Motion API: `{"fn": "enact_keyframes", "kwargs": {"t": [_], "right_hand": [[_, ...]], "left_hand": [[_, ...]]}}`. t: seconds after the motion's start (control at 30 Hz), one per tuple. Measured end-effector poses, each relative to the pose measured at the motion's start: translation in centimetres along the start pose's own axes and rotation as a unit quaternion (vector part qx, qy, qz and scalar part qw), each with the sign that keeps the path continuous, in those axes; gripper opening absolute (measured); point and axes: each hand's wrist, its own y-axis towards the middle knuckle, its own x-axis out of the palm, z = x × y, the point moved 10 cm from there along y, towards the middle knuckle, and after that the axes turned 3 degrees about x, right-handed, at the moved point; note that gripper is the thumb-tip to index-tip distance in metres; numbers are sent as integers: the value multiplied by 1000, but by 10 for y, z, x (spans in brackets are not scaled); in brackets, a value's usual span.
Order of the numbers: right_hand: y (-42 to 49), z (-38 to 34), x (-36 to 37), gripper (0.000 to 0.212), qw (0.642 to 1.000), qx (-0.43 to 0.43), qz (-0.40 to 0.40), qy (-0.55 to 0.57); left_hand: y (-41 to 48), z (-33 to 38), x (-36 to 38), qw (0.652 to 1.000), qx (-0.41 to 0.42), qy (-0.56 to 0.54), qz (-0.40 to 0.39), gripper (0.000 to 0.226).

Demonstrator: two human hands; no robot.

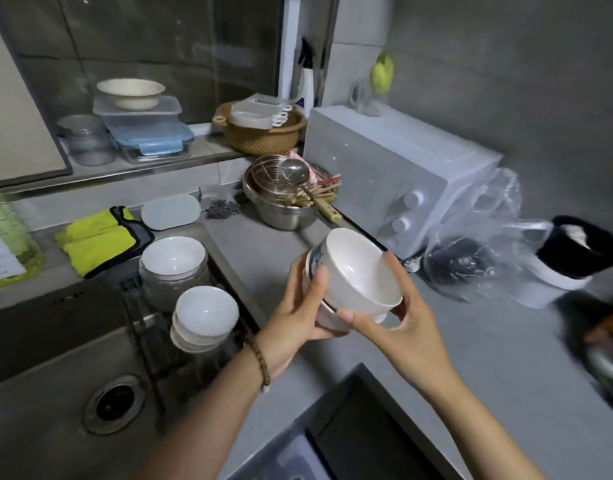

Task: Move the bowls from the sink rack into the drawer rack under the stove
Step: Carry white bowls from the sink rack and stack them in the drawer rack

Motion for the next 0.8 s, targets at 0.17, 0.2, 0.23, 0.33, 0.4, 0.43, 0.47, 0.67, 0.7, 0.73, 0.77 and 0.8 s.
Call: {"fn": "enact_keyframes", "kwargs": {"t": [0.17,0.2,0.23,0.33,0.4,0.43,0.47,0.67,0.7,0.73,0.77,0.8], "right_hand": [[-48,-10,-119,92,997,-10,65,-44],[-60,-13,-141,84,996,-15,79,-47],[-72,-15,-163,73,994,-17,93,-54],[-113,-20,-222,38,986,-6,149,-74],[-144,-17,-254,36,979,11,194,-68],[-161,-15,-267,38,975,19,213,-60],[-179,-15,-278,40,971,25,233,-53],[-313,-10,-332,38,928,70,364,-29],[-337,-8,-339,37,920,76,383,-26],[-367,-9,-347,38,910,84,405,-23],[-389,-7,-352,40,903,89,419,-18],[-407,-5,-357,42,899,94,427,-15]], "left_hand": [[-9,-12,124,997,-13,-19,-80,71],[-11,-14,150,995,-14,-20,-98,71],[-15,-16,175,993,-18,-21,-116,67],[-29,-22,242,985,-41,-17,-167,47],[-42,-27,281,975,-59,-13,-212,48],[-51,-31,299,970,-67,-10,-233,51],[-62,-35,316,965,-76,-5,-253,54],[-152,-73,411,914,-147,27,-377,52],[-171,-80,425,904,-159,25,-396,49],[-194,-88,442,892,-174,24,-416,46],[-212,-94,453,883,-183,24,-431,44],[-227,-100,463,875,-187,25,-445,43]]}}
